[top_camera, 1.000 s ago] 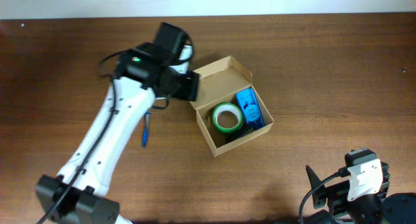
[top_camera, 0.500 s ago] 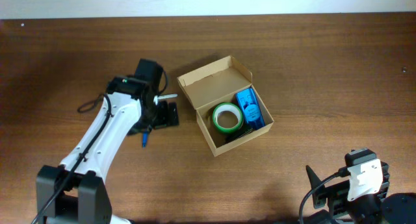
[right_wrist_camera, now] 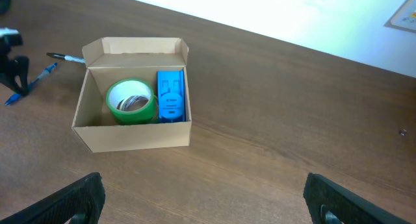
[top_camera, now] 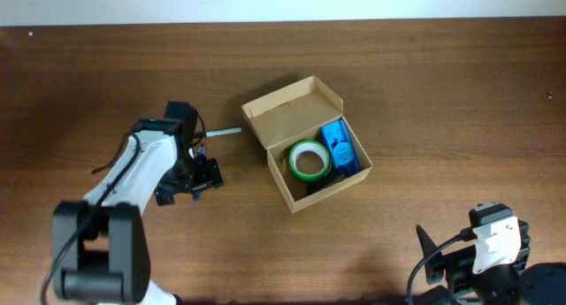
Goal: Pack container
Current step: 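Move the left gripper back to the blue pen and grasp it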
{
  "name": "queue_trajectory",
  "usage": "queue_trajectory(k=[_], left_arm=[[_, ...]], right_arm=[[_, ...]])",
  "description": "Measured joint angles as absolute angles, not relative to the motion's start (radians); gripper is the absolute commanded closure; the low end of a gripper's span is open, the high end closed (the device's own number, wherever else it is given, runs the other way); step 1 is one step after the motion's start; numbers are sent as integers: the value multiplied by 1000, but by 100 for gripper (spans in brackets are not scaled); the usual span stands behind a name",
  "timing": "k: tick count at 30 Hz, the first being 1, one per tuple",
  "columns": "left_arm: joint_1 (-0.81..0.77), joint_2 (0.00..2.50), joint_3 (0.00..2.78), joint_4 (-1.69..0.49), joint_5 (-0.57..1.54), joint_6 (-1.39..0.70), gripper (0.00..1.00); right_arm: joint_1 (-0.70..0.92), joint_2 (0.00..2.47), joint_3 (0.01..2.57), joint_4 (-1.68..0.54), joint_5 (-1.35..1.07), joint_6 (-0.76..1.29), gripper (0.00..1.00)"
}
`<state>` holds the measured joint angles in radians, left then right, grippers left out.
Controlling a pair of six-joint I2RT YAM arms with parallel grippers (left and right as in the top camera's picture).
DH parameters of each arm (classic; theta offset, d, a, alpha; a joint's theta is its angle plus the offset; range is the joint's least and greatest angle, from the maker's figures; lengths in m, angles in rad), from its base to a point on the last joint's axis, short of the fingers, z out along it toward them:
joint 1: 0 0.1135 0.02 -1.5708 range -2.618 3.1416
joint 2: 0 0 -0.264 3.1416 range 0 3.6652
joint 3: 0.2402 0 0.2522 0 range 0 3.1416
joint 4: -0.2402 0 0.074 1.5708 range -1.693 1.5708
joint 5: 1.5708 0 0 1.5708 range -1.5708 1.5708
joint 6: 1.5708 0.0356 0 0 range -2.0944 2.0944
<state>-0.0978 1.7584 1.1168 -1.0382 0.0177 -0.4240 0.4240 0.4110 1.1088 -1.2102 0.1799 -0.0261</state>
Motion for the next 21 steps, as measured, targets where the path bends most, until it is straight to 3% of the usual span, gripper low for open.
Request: queue_trajectory(k=[16,21], left_arm=[[-98,1847,1133,-919,10,-218,7],[-98,1890,1142,-900,-1,-188,29]], right_arm=[[424,411,1109,-1210,180,-26,1],[424,411,1109,-1210,180,-27,1]])
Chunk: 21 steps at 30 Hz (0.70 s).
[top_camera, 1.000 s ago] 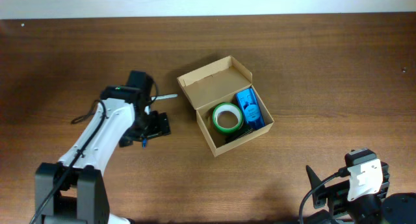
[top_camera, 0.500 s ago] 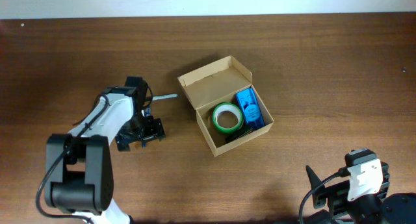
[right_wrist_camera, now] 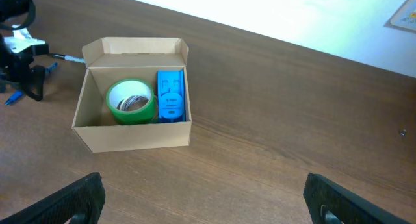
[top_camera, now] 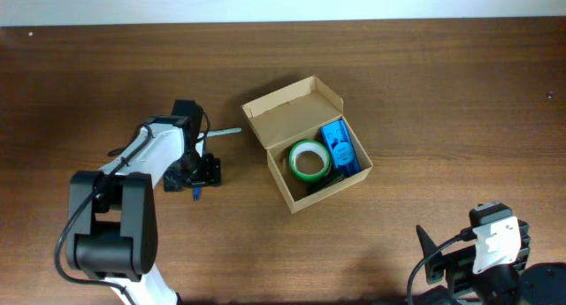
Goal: Pack container
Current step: 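Move the left gripper back to the blue pen and grasp it, then lift the blue pen into the box and release it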
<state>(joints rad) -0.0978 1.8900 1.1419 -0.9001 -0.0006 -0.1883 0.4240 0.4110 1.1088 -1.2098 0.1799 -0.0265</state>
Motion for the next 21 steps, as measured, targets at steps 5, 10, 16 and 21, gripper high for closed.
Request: queue_trajectory(k=[5,10,16,21], left_arm=[[-98,1891,1143,-896,-8,-176,57],[-98,1891,1143,-895,-13,-171,88],[-98,1891,1145,-897,-20,-173,98],[-97,1890,1145,-896,-19,-173,98]], right_arm=[[424,411,1109,-1210,180,-27,1],[424,411,1109,-1210,180,-27,1],[424,411,1109,-1210,180,-26,1],[424,411,1109,-1210,180,-26,1]])
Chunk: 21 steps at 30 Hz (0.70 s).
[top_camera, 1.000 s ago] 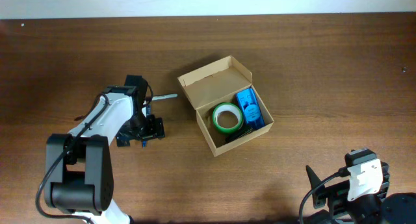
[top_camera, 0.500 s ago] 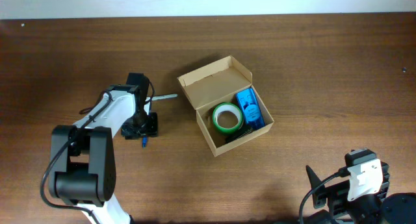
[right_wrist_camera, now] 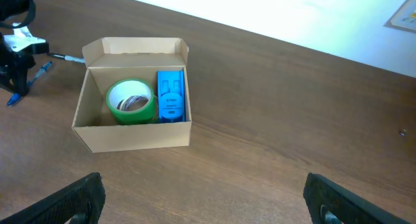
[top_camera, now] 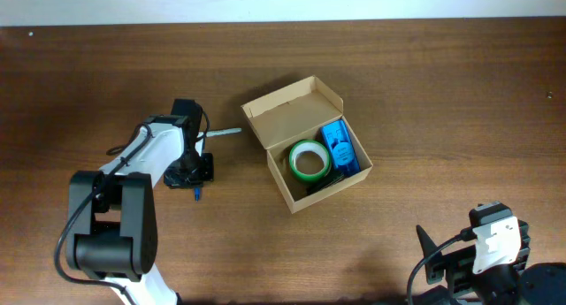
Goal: Pack container
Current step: 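Lift the blue pen into the box and release it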
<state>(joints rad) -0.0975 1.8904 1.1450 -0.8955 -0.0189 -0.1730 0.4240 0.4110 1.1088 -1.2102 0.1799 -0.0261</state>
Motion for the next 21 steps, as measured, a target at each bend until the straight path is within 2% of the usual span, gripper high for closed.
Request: queue_trajectory(k=[5,10,14,21], left_arm=[[-98,1868,1145,-873,-12,-180,98],[-111,1687,1145,-873,-7,-183,98],[-200,1540,1153,-873,-7,-184,98],[-455,1543,1254,-875,-37,-183,98]], right_arm=[[424,411,1109,-1210,180,-26,1],[424,411,1109,-1211,180,-27,1],[424,411,1109,-1211,180,-27,0],[424,411,1109,-1210,180,-26,1]])
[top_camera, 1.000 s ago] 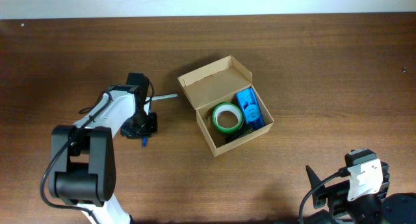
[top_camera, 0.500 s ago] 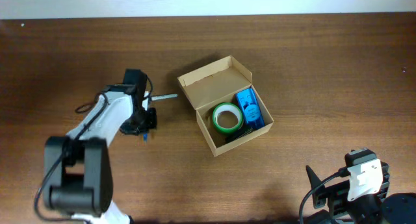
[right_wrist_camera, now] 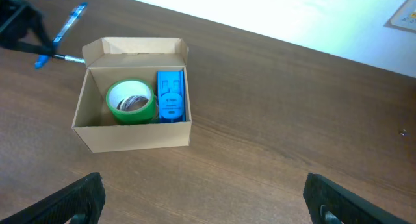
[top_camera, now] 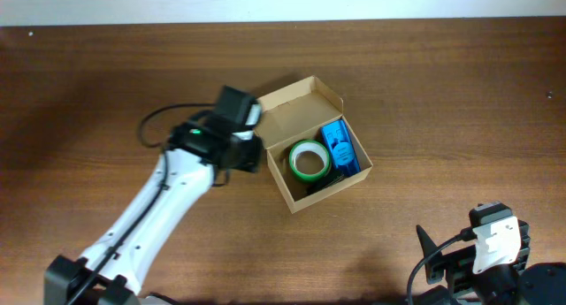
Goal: Pack container
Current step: 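Lift the blue pen into the box and release it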
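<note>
An open cardboard box [top_camera: 292,110] stands mid-table with a green tape roll [top_camera: 309,161] and a blue flat object [top_camera: 339,146] inside. My left gripper [top_camera: 239,153] hangs just off the box's left side, shut on a blue pen [right_wrist_camera: 62,34] that it holds tilted in the air. The overhead view hides the pen under the arm. My right gripper [right_wrist_camera: 205,208] rests open near the table's front right, far from the box, with nothing between its fingers.
A dark slim pen [right_wrist_camera: 65,56] lies on the table against the box's back-left corner. The box's rear flap [right_wrist_camera: 136,45] stands upright. Bare wooden table [top_camera: 442,93] surrounds the box.
My left gripper was down on the blue pen on the table, well left of the box. It now holds the pen lifted beside the box's left wall. The right arm is unchanged.
At first my left gripper stood over the blue pen on the table left of the box. It then sat lower around the pen, then closed onto it. Now the pen is off the table and next to the box. Box contents have stayed the same.
</note>
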{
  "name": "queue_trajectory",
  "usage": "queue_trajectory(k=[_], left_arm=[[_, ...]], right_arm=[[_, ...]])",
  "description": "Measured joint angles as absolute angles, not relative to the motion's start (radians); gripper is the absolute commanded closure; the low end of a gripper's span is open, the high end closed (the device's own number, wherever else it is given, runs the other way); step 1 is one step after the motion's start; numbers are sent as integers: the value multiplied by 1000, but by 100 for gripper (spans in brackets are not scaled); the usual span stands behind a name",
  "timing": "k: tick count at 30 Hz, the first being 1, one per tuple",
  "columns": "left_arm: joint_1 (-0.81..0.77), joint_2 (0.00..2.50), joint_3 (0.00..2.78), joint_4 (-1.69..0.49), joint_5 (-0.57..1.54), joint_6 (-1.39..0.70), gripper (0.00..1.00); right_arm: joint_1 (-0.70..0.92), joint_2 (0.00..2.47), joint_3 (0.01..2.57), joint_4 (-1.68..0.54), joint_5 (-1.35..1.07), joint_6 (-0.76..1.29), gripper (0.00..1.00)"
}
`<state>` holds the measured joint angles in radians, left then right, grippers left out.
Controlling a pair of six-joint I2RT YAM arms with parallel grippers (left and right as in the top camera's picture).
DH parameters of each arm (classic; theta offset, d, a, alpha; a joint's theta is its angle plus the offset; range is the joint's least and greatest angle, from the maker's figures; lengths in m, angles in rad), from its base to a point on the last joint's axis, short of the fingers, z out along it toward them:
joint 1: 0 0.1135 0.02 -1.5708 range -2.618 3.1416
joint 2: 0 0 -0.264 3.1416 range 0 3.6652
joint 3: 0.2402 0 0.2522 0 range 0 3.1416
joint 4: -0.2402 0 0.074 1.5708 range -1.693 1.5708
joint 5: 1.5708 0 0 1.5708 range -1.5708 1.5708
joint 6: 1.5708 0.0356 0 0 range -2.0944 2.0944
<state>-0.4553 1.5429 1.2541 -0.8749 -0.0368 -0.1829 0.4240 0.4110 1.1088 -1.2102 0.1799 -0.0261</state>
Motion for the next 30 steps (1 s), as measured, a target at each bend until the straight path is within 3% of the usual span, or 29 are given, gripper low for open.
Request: queue_trajectory(k=[13,30], left_arm=[[-669,1850,1611,-1061,-93,-80,98],[-827,1975,1647,-1119,-102,-19,98]], right_arm=[[424,411,1109,-1211,180,-27,1],[424,411,1109,-1210,180,-27,1]])
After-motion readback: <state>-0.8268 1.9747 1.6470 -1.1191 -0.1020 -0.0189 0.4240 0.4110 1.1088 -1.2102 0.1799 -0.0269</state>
